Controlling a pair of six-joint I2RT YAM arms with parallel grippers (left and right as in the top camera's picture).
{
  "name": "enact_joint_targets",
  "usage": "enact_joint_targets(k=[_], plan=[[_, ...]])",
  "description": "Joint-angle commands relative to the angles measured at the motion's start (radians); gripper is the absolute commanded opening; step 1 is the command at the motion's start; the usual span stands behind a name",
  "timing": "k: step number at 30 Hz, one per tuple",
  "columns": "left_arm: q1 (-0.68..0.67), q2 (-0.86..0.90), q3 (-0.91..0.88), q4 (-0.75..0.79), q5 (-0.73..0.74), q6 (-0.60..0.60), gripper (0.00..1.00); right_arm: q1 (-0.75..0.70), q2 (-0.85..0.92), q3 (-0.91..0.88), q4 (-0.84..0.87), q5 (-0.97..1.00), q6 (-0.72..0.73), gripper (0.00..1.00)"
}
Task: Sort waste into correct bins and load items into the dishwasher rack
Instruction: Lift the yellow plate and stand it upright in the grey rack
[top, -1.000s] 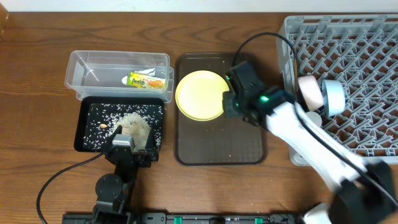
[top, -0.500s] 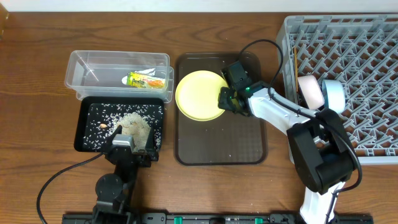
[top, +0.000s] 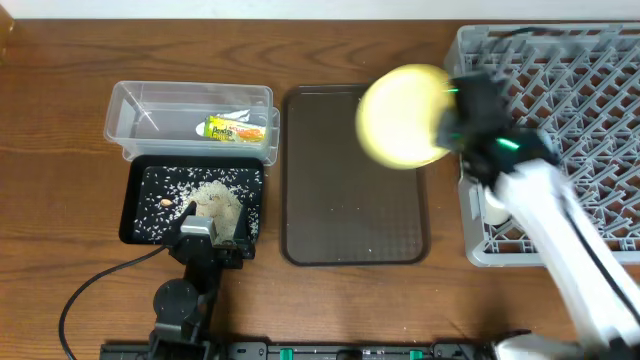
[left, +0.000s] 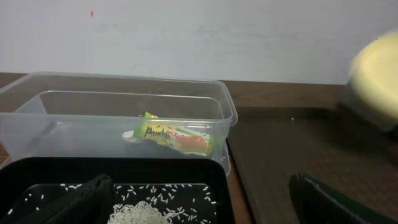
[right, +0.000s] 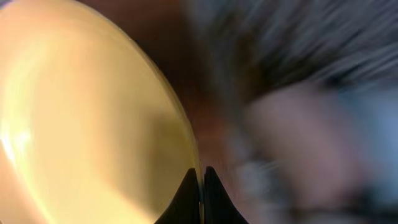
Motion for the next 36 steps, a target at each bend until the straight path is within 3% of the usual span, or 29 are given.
enact_joint_targets(k=[1,4,6,15,20,23,36], plan=[[0.005,-0.007,-0.018,-0.038,-0.009,0.017,0.92,-0.039,-0.138,0.006,-0.009,0.417,-0.212,0.01],[0.005,-0.007,-0.018,-0.038,-0.009,0.018,0.92,-0.098,-0.204,0.006,0.006,0.676,-0.323,0.01],[0.005,-0.007,-0.018,-0.038,-0.009,0.018,0.92,-0.139,-0.21,0.006,0.013,0.733,-0.378,0.01],[0.005,-0.007,-0.018,-0.038,-0.009,0.018,0.92,-0.327,-0.055,0.004,0.047,0.743,-0.442,0.01],[0.005,-0.007,-0.018,-0.038,-0.009,0.017,0.93,-0.384,0.087,0.004,0.17,0.776,-0.594,0.01],[0.005,-0.007,-0.018,-0.038,-0.009,0.017,0.92,-0.386,0.15,0.004,0.216,0.775,-0.661,0.01],[0.005,-0.007,-0.018,-0.038,-0.009,0.017,0.92,-0.246,0.272,0.004,0.232,0.678,-0.691,0.01]])
